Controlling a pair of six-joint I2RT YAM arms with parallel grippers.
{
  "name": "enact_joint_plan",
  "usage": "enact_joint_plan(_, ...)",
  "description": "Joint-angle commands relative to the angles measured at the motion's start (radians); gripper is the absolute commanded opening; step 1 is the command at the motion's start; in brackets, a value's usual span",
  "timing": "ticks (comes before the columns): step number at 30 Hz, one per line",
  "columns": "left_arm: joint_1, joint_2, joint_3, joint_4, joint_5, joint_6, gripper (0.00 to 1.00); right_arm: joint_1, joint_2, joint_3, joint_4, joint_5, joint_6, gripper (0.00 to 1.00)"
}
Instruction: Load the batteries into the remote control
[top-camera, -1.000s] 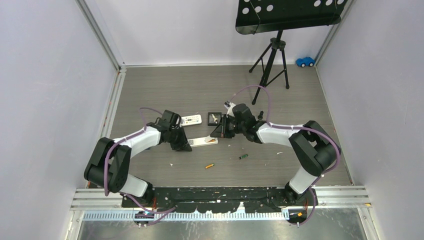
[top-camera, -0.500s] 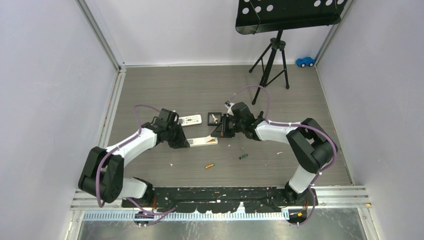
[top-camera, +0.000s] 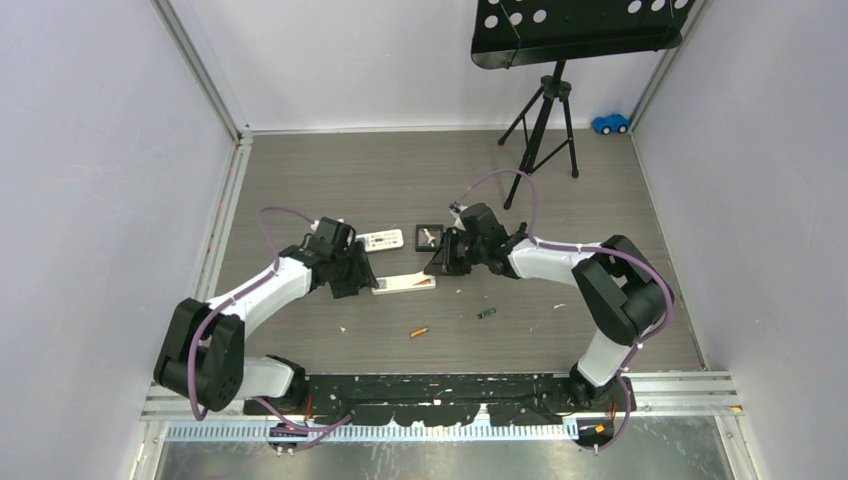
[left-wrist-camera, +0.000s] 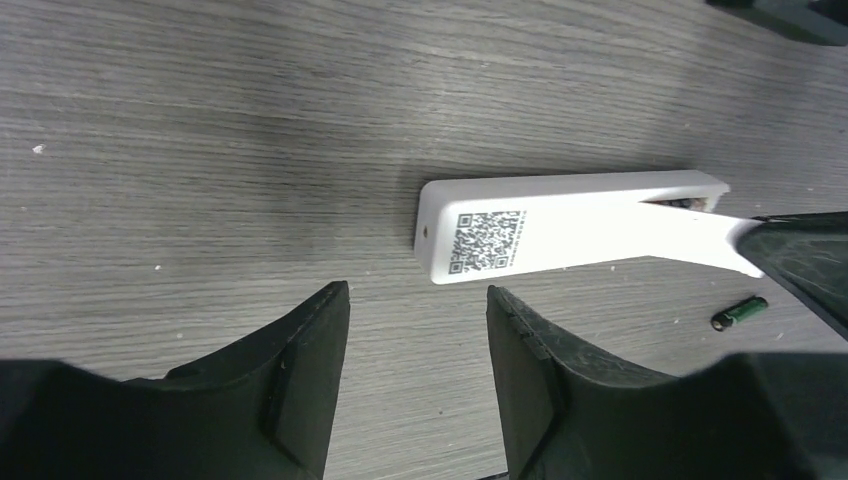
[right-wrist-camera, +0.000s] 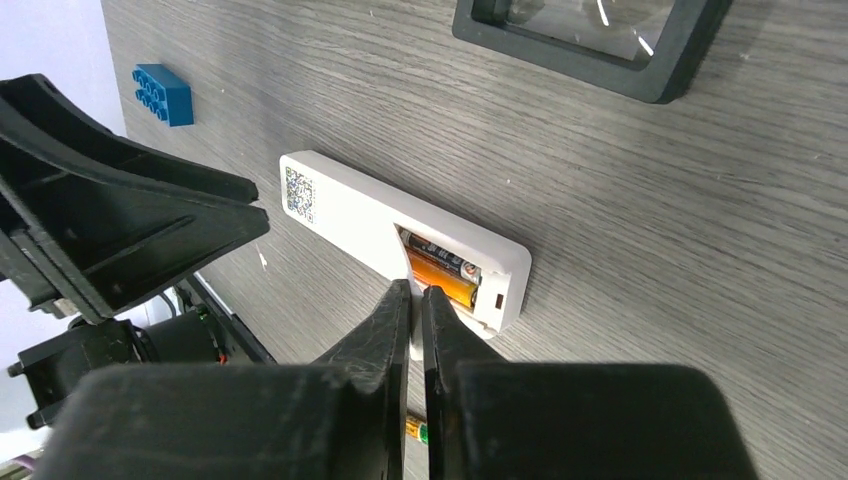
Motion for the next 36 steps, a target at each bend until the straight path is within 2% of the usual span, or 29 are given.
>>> enact_joint_plan(1,0.001,0.041,0.042,0.024,-0.026,0.025,0.55,0.007,0.013,0.040,-0.089,0.062,-0.069,0.12)
enact_joint_plan(6,0.003,0.071,0.065,0.017,-0.035,0.041,0.58,0.007,0.010,0.061,-0.156,0.079,-0.087,0.20)
enact_joint_plan(15,0.003,0.097,0.068,0.027,-0.043,0.049,0.65,0.007,0.011,0.069,-0.186,0.084,-0.090,0.29)
enact_joint_plan(27,0.004,0.127,0.076,0.022,-0.042,0.056,0.65,0.007,0.026,0.088,-0.198,0.067,-0.086,0.31)
enact_joint_plan(33,0.004,0.129,0.079,0.021,-0.041,0.056,0.66,0.007,-0.014,0.090,-0.241,0.076,-0.009,0.50)
enact_joint_plan(36,0.004,0.132,0.081,0.022,-0.041,0.057,0.66,0.007,-0.022,0.088,-0.246,0.082,0.016,0.54)
